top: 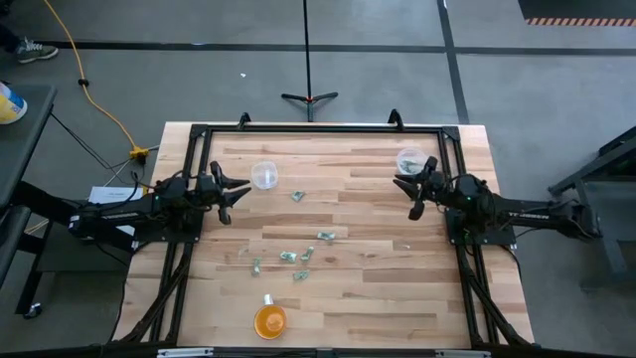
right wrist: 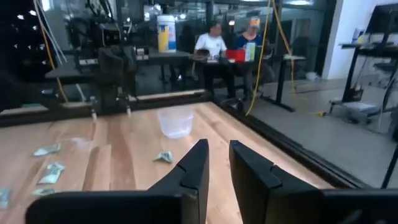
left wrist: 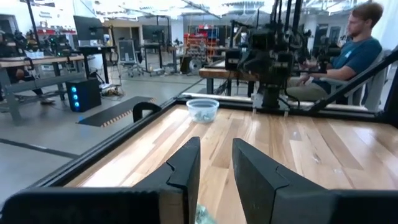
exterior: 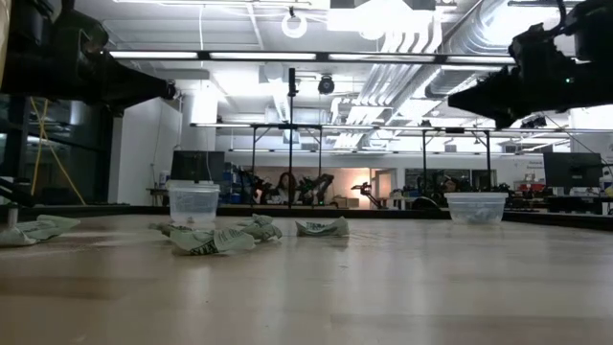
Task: Pick and place items into bin
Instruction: Put the stevia packet into the left transparent bin
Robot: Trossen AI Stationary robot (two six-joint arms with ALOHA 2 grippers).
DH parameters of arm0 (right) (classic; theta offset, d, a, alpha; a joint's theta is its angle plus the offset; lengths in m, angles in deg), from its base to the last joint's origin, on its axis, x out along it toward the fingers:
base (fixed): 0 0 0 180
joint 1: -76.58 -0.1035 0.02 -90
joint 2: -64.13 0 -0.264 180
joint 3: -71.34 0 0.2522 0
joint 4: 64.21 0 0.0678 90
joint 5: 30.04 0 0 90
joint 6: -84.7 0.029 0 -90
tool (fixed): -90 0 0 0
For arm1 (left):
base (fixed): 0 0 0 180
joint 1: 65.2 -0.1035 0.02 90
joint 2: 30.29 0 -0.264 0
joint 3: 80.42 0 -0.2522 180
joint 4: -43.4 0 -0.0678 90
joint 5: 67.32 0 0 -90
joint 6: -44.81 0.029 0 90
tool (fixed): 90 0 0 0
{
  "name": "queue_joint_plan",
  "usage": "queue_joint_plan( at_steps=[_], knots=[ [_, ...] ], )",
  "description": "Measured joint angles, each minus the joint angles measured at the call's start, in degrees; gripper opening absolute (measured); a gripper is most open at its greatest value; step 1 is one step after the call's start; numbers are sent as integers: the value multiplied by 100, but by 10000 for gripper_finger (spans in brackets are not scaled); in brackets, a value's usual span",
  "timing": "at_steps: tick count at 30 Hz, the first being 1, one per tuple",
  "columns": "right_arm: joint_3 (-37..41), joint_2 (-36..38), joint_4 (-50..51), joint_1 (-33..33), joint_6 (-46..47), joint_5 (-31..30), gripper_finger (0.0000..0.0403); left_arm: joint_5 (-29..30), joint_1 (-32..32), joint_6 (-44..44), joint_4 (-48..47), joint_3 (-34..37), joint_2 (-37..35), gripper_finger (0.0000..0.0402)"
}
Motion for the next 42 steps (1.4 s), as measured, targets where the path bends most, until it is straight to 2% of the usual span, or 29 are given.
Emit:
queue_joint_plan(
  at_steps=[4, 8, 12, 15, 18, 23, 27, 30, 35, 42],
  knots=[
    [1, 47, 44, -30, -81, -119, 47, 18, 0, -18, 233, 0, 8, 158],
    [1, 39, 46, -24, -155, -180, 47, 18, 0, -60, 911, 0, 291, 225],
    [1, 39, 48, -24, -272, -298, 50, 100, 0, -128, 1446, -124, 1040, 298],
    [3, 39, 91, -24, -309, -314, 50, 270, -1, -340, 1493, -502, 1887, 322],
    [3, 37, 243, -24, -316, -315, 47, 253, -2, -498, 1487, -993, 2984, 325],
    [3, 37, 639, -24, -275, -316, 41, 136, -2, -533, 1439, -2033, 4847, 305],
    [5, 37, 904, -24, -200, -316, 40, 136, -2, -492, 825, -2998, 6137, 295],
    [5, 37, 1023, -24, -193, -314, 42, 143, -2, -145, 161, -3703, 6947, 294],
    [5, 37, 1082, -24, -198, -314, 44, 145, -2, -154, -906, -4642, 7992, 294],
    [7, 37, 1215, -24, -239, -314, 40, 729, -40, -959, -1267, -5176, 8877, 294]
  ],
)
